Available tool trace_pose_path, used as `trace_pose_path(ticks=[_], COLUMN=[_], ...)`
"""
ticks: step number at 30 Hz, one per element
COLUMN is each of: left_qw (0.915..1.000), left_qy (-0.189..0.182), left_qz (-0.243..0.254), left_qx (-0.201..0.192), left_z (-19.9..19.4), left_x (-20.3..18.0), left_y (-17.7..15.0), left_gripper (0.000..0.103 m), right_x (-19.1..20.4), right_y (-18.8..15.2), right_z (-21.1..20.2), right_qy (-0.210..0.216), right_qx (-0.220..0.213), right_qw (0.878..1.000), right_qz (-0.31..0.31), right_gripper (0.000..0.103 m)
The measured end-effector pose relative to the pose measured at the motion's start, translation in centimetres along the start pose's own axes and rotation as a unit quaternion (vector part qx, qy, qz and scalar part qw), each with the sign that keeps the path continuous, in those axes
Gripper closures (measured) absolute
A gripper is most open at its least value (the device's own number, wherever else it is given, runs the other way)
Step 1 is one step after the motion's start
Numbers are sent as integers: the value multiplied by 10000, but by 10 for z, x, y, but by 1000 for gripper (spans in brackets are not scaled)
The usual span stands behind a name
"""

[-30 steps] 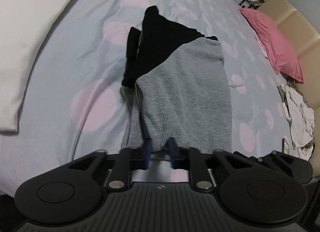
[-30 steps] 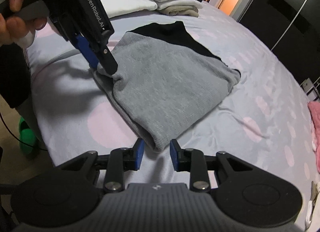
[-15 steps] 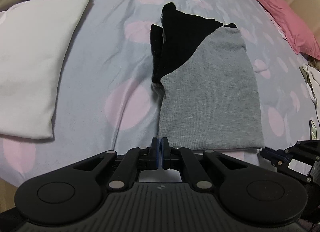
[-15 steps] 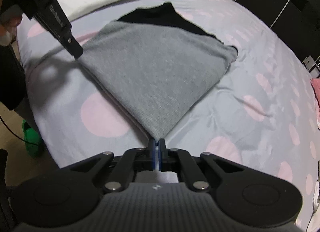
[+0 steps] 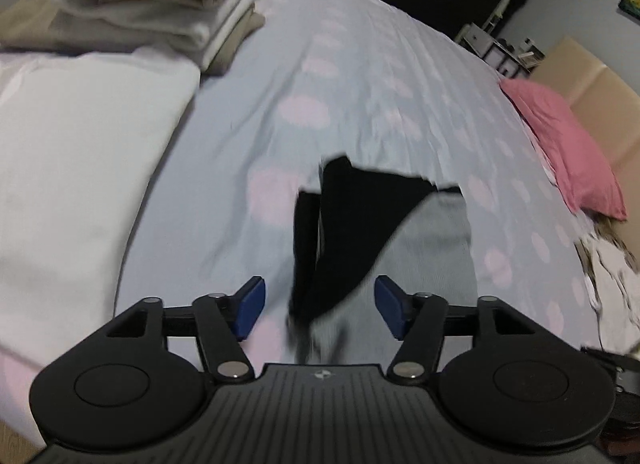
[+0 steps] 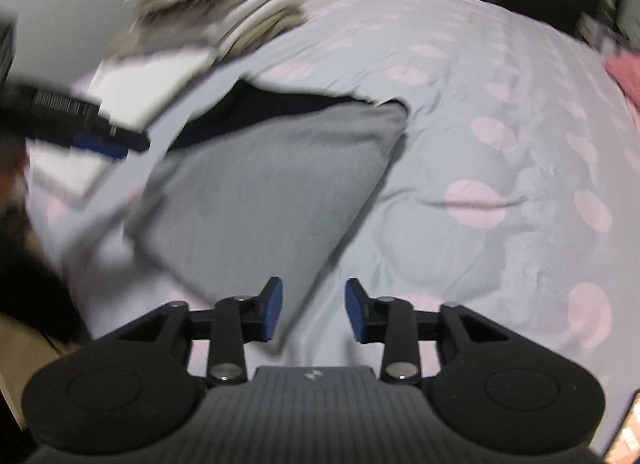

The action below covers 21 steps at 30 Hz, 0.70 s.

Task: Fold clothes
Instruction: 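Grasp the folded grey shirt end with both grippers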

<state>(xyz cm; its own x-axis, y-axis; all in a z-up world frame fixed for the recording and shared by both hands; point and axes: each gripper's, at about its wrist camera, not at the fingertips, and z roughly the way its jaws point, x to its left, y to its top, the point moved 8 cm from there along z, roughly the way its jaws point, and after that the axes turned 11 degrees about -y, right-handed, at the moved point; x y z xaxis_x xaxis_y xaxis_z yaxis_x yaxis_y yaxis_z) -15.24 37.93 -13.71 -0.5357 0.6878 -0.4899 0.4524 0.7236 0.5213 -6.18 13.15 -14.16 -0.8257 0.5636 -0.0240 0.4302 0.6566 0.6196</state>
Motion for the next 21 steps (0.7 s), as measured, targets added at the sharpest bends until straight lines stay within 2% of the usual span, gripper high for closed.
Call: trace_pose_path(ticks=[2,4,6,10,13,21], left_qw=[10000,9999,9997,9991,9986,9958], left_qy=[-13,-41,-70,-116,-313,-891], left_qz=[52,133,179,166,1,107], left_qx=[-26,-10,122,374,437,195], left_z=[12,28,47,78,96,121], left_x=[1,3,6,19,31,35], left_y=[10,18,25,32,37,46], left_gripper=[43,43,43,43,43,43], right_x=[-9,-17,-26,-38,-48,-71], right_y=[9,18,27,36,44,72], right_z=[10,20,30,49,66,128], right_qy=[118,235,352,508,663,955], right_qx=[75,149,223,276,284,374], right_qw=[9988,9952,9892,9830,9763,9620], right_qz=[470,939,1406,1744,2040,2531], right_gripper=[58,54,54,54,54,52])
